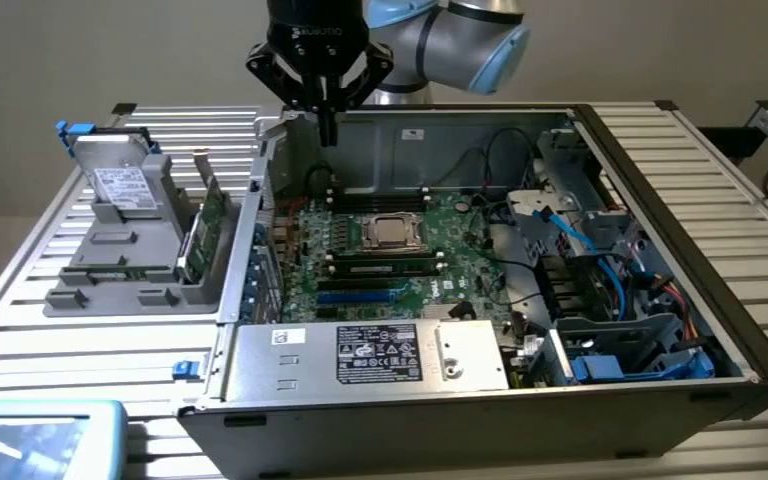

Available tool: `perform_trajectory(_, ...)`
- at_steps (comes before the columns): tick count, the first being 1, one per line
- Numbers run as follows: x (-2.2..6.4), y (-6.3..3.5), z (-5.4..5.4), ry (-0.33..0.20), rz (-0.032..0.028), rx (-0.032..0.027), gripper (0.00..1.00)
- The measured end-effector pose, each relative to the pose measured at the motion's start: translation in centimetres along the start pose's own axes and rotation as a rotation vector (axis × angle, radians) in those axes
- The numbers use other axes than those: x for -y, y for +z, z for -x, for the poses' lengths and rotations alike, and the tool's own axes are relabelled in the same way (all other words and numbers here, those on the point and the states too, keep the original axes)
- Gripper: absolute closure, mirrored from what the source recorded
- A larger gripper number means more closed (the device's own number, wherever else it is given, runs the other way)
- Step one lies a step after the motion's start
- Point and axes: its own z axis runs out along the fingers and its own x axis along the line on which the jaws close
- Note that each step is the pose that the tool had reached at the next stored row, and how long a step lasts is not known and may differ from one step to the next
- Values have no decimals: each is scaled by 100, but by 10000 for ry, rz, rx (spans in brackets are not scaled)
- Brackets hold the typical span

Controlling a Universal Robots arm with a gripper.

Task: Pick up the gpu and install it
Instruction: 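Reach for the gpu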

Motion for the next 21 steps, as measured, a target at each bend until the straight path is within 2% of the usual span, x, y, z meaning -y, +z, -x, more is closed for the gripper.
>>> perform_trajectory(4,0,0,-2,-1,0,0,88)
perform_trajectory(6,3,-2,-43,0,-3,-2,88)
perform_trajectory(21,51,1,-719,0,0,0,88)
